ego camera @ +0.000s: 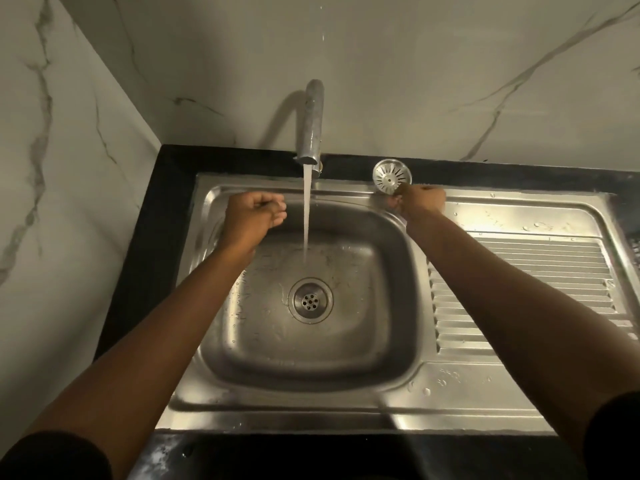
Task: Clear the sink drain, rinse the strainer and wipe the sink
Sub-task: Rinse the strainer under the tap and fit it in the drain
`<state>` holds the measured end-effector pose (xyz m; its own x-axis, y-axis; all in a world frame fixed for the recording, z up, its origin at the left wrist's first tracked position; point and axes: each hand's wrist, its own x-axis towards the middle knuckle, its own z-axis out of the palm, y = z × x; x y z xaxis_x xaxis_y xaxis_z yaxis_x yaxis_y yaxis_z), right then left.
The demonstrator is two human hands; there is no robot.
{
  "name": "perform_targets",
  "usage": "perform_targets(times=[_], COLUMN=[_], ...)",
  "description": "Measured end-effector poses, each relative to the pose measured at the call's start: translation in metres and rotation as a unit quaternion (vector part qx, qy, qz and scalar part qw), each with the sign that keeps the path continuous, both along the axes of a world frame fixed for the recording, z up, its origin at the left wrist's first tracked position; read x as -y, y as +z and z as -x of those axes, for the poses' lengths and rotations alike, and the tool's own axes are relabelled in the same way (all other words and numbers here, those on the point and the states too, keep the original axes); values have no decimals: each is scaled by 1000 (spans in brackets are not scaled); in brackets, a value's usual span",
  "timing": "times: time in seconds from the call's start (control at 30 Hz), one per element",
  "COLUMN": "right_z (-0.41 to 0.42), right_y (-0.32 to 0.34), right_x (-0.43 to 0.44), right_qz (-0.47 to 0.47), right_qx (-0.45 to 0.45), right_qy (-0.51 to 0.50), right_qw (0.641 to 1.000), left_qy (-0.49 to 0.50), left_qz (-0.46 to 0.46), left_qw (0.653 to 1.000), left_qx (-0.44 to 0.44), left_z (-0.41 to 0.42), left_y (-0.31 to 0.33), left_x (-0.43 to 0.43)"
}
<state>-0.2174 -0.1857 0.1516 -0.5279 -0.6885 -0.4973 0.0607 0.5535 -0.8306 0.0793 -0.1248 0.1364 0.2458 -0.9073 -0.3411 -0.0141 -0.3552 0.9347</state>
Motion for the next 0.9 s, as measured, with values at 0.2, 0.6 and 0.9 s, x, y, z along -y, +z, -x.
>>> perform_targets(times=[0.2, 0.6, 0.9], right_z=[-42, -104, -122], right_y=[1, 27, 32], right_x=[-65, -72, -61], right_qz=[63, 125, 77], right_qx=[-103, -340, -236], right_qy=[221, 436, 465], right_qw=[968, 824, 850], left_qy=[-26, -105, -9], left_qz=[-42, -139, -39], left_qw=[999, 984, 999], left_qx=[-23, -47, 13], left_z=[6, 6, -25], left_y=[-9, -9, 4], left_x=[-13, -35, -58])
